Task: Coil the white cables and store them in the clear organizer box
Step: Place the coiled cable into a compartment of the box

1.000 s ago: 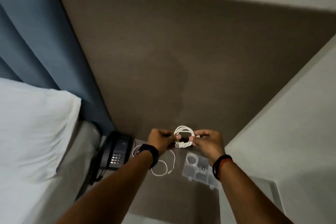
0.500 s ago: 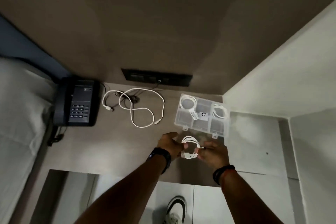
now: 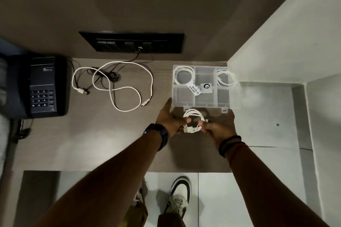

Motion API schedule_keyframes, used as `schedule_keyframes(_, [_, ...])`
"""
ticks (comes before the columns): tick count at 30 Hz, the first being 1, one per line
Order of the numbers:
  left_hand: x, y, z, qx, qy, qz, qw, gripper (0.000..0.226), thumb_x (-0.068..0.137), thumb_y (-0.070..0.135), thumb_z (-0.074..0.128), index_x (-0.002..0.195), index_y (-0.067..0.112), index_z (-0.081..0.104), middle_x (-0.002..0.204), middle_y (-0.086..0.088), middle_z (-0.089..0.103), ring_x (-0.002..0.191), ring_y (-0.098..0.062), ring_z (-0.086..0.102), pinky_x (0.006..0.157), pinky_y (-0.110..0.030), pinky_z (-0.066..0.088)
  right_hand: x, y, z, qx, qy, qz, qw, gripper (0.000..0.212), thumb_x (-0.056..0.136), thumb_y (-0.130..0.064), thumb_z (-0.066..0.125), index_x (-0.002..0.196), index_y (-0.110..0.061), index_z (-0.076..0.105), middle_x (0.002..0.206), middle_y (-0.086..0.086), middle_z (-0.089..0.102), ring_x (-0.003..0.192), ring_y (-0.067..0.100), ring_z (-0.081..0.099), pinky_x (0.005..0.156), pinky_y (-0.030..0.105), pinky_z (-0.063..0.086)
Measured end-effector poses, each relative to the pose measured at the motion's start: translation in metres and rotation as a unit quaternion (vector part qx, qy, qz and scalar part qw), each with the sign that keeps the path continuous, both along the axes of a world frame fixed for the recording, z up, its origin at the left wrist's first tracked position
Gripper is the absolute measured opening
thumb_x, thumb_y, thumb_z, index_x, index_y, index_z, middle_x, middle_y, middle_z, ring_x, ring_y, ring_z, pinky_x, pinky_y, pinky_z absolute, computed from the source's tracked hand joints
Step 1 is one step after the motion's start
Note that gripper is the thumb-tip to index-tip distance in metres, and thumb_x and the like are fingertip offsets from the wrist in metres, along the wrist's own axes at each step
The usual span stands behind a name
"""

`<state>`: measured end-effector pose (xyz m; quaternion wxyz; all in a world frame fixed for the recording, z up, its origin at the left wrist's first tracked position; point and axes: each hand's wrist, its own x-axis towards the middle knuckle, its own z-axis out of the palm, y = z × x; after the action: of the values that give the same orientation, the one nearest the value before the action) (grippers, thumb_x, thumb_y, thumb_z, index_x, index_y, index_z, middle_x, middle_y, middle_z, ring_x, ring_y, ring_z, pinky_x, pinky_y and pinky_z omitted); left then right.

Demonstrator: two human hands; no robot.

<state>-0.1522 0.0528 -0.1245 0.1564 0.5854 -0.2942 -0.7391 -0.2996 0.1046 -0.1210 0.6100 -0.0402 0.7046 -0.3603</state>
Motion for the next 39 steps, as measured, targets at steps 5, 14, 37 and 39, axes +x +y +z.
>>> schedule_keyframes(5, [-0.002, 0.005, 0.013, -0.033, -0.014, 0.008, 0.999, 0.089, 0.073, -0.004, 0.073, 0.136, 0.036, 0.025, 0.077, 0.000, 0.066, 0.051, -0.004, 0.066, 0.043, -0.022, 0.052, -0.002, 0.003, 0.009, -0.017, -0.008, 0.025, 0.999, 0.030, 0.082, 0.016, 0.057, 0.074, -0.012, 0.057, 0.063, -0.001, 0.065, 0.048, 0.003, 0.062, 0.050, 0.014, 0.051])
schedule_keyframes(14, [0.017, 0.009, 0.057, -0.058, 0.015, 0.073, 0.996, 0.105, 0.066, -0.002, 0.080, 0.144, 0.029, 0.017, 0.069, -0.008, 0.071, 0.063, -0.015, 0.069, 0.055, -0.030, 0.059, -0.005, 0.006, 0.052, -0.097, -0.032, -0.004, 0.995, 0.091, 0.073, 0.019, 0.064, 0.139, -0.032, 0.028, 0.069, 0.011, 0.062, 0.060, 0.015, 0.065, 0.055, 0.027, 0.056])
schedule_keyframes(37, [0.013, -0.079, 0.017, -0.146, -0.174, 0.081, 0.970, 0.032, 0.068, 0.014, 0.082, 0.086, 0.025, 0.057, 0.085, -0.012, 0.071, 0.060, -0.016, 0.064, 0.057, -0.026, 0.054, 0.017, -0.093, 0.019, -0.109, 0.138, 0.054, 0.983, 0.024, 0.066, 0.003, 0.080, 0.083, -0.004, 0.065, 0.074, 0.009, 0.066, 0.062, 0.017, 0.065, 0.056, 0.021, 0.058])
schedule_keyframes(39, [0.018, -0.073, 0.004, -0.142, -0.202, 0.068, 0.967, 0.026, 0.067, 0.017, 0.083, 0.070, 0.023, 0.058, 0.070, -0.008, 0.070, 0.048, -0.012, 0.061, 0.054, -0.025, 0.051, 0.023, -0.088, 0.006, -0.099, 0.146, 0.068, 0.982, 0.023, 0.065, 0.002, 0.081, 0.076, -0.010, 0.065, 0.077, 0.011, 0.067, 0.064, 0.020, 0.066, 0.062, 0.027, 0.059])
